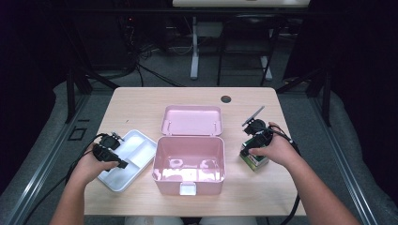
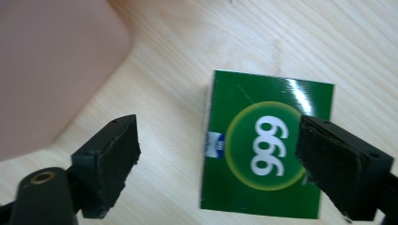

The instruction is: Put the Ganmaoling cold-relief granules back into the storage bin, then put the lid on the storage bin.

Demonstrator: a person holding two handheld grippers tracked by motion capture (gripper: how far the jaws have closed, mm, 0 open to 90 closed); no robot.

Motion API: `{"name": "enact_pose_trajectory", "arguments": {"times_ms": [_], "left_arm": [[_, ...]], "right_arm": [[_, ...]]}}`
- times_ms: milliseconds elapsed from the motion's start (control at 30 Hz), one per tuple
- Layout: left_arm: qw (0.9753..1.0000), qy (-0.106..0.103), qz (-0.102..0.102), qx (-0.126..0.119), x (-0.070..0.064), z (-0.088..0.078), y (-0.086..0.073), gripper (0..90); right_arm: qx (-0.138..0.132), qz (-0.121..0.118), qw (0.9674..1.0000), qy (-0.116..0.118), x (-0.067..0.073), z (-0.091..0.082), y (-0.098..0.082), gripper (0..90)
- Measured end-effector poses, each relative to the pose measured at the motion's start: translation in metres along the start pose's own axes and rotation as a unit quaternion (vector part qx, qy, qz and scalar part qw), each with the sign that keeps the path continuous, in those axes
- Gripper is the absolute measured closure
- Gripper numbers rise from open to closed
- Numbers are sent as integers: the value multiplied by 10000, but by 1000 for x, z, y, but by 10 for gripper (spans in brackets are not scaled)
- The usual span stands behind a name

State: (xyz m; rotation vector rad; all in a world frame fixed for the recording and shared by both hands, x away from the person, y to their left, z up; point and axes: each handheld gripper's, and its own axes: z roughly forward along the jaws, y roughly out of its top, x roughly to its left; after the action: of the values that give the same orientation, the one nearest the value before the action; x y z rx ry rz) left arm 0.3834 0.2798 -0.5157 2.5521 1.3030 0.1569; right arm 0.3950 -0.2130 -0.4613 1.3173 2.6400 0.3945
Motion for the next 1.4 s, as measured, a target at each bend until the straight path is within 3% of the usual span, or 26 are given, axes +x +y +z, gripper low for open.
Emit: {"name": "enact_pose_trajectory", "arguments": {"times_ms": [200, 533, 833, 1133, 1400], "left_arm": [[9998, -128, 74, -164, -3, -7, 0, 427], [9996, -173, 19, -217, -1, -9, -2, 428], [9994, -194, 14, -293, -1, -12, -3, 428], [9993, -208, 10, -320, 1, -13, -4, 427], [9991, -205, -52, -375, 2, -14, -5, 428]], "right_arm": [[432, 138, 9989, -74, -12, 11, 4, 0], [841, 167, 9963, 62, -21, 26, 7, 0], [846, 346, 9958, -22, -30, 30, 9, 0], [938, 414, 9946, 179, -37, 34, 7, 91], [962, 526, 9938, 171, -39, 36, 5, 126]]}}
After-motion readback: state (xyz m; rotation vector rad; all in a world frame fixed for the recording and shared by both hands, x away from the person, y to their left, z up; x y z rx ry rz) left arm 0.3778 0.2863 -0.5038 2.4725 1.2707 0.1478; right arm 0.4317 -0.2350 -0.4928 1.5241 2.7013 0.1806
